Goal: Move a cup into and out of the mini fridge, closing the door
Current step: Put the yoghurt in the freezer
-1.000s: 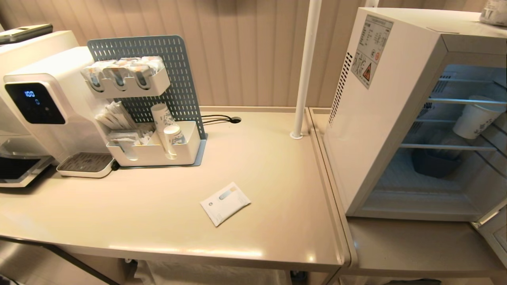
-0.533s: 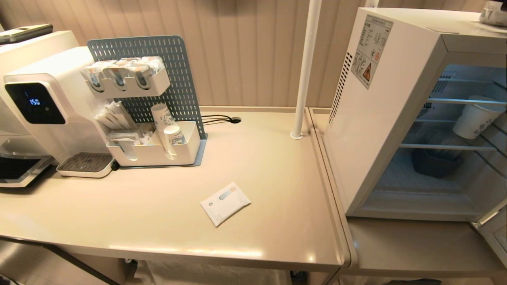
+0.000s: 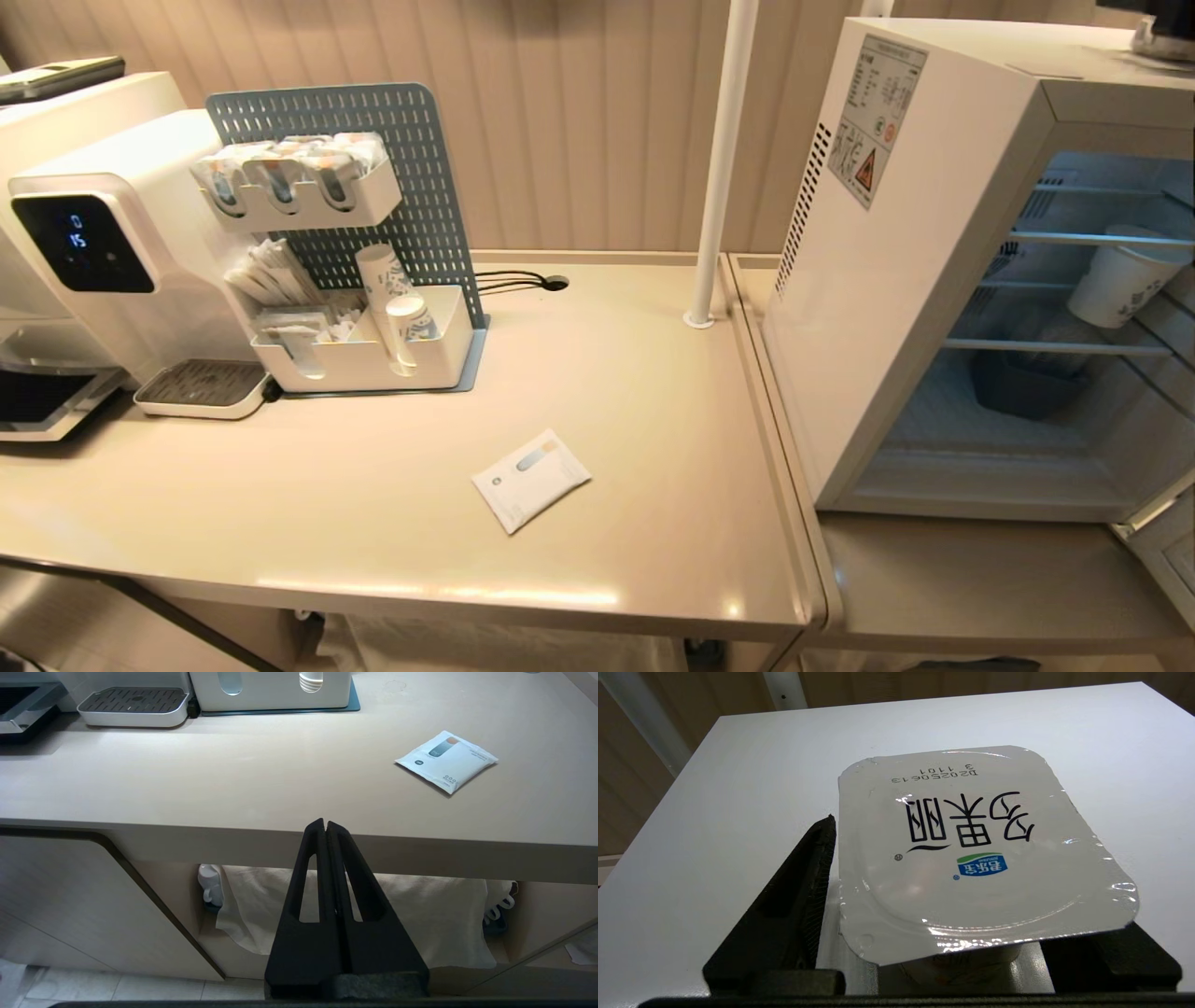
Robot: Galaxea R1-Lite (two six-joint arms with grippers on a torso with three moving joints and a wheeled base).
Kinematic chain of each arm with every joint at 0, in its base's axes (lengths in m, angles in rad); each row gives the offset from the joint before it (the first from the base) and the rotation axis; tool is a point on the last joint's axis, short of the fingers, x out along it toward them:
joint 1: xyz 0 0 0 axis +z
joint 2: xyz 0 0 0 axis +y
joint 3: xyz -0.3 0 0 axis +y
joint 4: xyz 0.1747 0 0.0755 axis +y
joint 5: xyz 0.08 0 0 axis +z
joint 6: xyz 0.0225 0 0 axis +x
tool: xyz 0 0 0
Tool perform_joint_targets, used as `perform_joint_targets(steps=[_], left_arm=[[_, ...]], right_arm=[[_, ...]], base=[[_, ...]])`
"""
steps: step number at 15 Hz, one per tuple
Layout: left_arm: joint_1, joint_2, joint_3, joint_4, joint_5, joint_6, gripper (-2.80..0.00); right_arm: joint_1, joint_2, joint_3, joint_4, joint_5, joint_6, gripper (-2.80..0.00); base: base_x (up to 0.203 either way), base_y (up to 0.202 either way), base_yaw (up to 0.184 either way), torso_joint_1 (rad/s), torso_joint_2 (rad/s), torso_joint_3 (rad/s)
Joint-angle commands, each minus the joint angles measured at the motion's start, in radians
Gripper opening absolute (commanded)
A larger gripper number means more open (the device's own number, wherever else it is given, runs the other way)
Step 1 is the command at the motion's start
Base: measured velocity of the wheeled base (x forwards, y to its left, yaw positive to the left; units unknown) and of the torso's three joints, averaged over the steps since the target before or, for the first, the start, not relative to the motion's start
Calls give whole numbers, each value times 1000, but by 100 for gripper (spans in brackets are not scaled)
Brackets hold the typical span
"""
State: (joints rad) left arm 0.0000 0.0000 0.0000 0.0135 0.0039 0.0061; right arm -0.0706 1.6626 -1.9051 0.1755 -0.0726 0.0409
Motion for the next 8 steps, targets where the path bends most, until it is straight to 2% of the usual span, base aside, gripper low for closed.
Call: perform_joint_targets(steps=[1,8], left_arm=[[0,2,0,0,1,0,-280],[0,2,1,0,1,0,-280]], right_arm=[[0,2,-2,1,2,1,-280],[0,-33,14,7,7,2,-280]], base=[[0,0,0,0,0,0],[0,0,0,0,0,0]])
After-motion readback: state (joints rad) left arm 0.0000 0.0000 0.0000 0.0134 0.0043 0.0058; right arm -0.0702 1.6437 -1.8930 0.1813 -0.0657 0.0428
